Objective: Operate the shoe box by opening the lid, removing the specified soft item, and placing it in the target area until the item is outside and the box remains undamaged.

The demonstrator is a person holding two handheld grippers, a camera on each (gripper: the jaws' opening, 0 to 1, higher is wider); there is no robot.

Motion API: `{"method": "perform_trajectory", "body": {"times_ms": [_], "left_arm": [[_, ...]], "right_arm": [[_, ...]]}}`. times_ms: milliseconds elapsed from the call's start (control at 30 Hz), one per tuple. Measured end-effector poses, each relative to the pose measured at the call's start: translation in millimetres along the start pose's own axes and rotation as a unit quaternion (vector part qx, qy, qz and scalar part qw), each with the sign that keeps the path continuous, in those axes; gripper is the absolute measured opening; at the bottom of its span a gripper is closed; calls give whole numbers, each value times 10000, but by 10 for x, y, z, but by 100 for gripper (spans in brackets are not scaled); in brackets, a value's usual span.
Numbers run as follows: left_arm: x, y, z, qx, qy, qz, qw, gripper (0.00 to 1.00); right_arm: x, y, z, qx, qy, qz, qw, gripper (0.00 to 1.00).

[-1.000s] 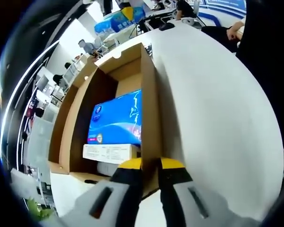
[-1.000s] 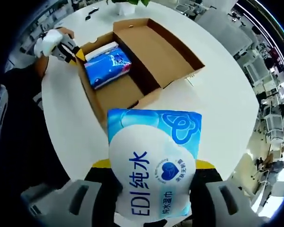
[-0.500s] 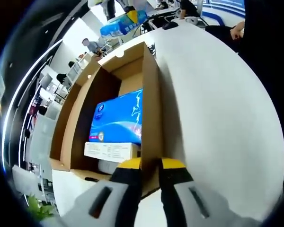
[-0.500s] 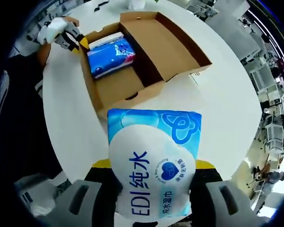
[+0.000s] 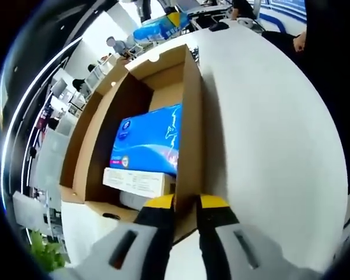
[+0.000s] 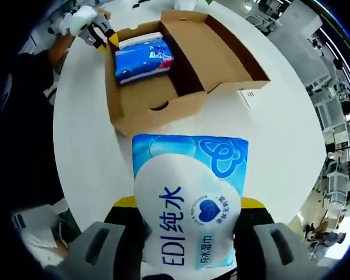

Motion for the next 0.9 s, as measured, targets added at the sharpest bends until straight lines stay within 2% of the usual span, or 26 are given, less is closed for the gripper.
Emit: {"method": "perform_trajectory", "body": {"times_ms": [233,567,900], "left_arm": [[2,6,6,139,-49,-93,9998,15],[7,18,17,260,-136,-172,9994,15],[8,23,16,301,-140,-186,9993,15]], "right_arm": [[8,16,-25,244,-35,105,9996,61],[-96,7,-64,644,-134,232,9976,61],[-206,48,-99,753,-232,229,9966,61]]}}
Point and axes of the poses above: the point that each gripper's makers call its tool centre point, and the gripper's own axes: x roughly backward along the fingers, z roughly to its right, y roughly out of its underside, the point moved 6 cm from there along x, roughly backward along the fingers, and after that the axes turned 11 degrees about y, right-handed, at the moved point
